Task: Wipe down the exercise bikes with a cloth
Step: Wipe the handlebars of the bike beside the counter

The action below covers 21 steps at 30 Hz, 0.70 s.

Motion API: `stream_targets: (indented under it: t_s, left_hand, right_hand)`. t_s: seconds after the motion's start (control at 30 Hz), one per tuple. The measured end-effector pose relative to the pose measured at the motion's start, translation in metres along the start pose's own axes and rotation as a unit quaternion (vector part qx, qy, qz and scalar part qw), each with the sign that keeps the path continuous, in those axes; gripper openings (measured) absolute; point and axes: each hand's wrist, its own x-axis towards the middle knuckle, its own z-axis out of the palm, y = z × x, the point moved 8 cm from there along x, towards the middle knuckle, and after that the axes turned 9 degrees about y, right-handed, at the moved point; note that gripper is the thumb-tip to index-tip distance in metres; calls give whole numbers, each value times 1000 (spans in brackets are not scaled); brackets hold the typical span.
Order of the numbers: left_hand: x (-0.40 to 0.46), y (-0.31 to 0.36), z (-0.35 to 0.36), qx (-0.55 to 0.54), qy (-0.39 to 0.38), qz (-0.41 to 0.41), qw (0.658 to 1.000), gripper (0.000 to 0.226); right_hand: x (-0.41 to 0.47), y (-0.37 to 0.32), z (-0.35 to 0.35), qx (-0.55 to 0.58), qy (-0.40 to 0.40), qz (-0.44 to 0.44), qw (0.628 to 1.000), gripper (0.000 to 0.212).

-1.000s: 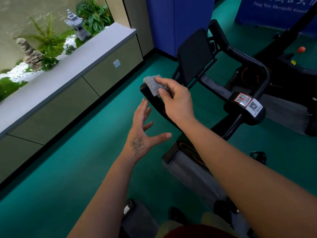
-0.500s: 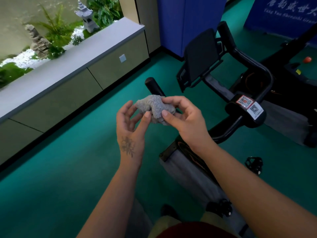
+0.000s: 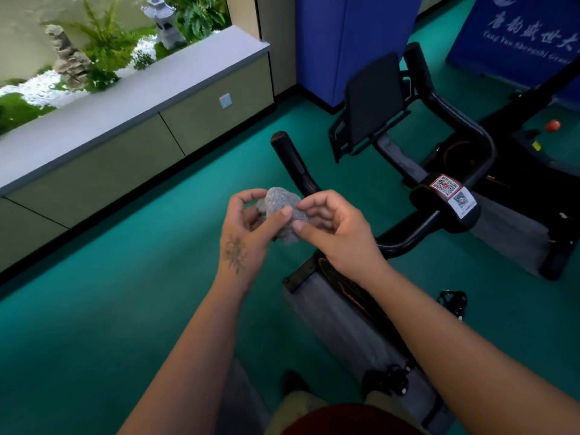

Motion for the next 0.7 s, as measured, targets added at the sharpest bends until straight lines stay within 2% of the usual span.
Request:
stream_targets:
  t_s: [0.13,0.23,0.37,0.43,0.5,0.6,0.7]
  left_hand:
    - [36,-5,-11,3,67,-10,998,54]
    - [65,1,-16,24,96,17,995,46]
    - [91,7,-2,49,73,59,994,43]
    - [95,7,5,52,69,76,993,44]
    - [94,4,11,44,71,74,994,44]
    - [84,-6,16,33,70,49,996,42]
    - [70,-15,20,39,63,34,997,44]
  right_hand:
    - [6,-12,-34,-75,40,-26,996,19]
    - [14,-23,-83,-166,69,-68,981,17]
    - [26,-32,-176,-361,132,-126,915,16]
    - [32,-21,-208,-444,117,-120,880,19]
    - [40,-1,-222,-501,71,-133,852,35]
    - [53,21,-225,-515,36,-172,839,47]
    - [65,34,-218,-502,43,-189,843,54]
